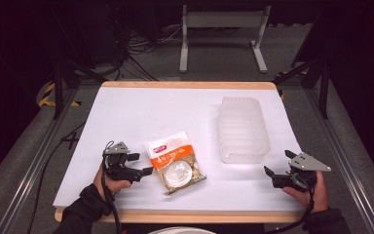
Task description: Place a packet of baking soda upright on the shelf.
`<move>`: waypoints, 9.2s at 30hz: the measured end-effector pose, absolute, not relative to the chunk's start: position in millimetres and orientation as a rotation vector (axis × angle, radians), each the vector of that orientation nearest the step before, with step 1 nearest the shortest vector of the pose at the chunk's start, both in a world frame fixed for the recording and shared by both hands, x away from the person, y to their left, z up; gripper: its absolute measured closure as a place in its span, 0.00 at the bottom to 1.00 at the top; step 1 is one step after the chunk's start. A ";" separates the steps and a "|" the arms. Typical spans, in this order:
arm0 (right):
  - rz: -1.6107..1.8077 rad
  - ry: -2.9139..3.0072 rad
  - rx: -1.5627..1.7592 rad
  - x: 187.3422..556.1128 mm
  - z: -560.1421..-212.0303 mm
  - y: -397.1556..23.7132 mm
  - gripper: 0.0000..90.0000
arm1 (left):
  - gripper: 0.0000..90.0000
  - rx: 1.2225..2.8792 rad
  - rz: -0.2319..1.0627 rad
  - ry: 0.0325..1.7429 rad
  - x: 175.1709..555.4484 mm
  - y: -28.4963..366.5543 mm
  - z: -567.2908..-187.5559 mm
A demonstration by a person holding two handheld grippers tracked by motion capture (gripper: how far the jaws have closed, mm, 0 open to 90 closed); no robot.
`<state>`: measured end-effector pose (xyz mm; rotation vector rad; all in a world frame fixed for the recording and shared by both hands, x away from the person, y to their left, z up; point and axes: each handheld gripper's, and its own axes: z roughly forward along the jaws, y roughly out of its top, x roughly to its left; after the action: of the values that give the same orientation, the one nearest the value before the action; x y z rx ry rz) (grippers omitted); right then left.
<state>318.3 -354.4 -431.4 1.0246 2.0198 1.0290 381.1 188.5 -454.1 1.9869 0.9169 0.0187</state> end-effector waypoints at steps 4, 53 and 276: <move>1.025 2.032 1.022 319.0 -432.3 -353.5 0.08 | 0.12 1.981 -0.027 0.930 389.9 178.0 -455.8; 0.942 2.111 0.996 321.1 -437.6 -349.1 0.08 | 1.00 1.899 -0.064 0.581 403.0 119.1 -424.9; 1.002 2.120 0.975 318.1 -438.2 -351.5 0.07 | 0.86 1.862 0.151 0.242 454.7 -46.6 -370.1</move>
<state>318.1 -351.5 -438.2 0.9748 2.1200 1.0021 454.7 -46.6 -370.1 1.8621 0.2420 0.1508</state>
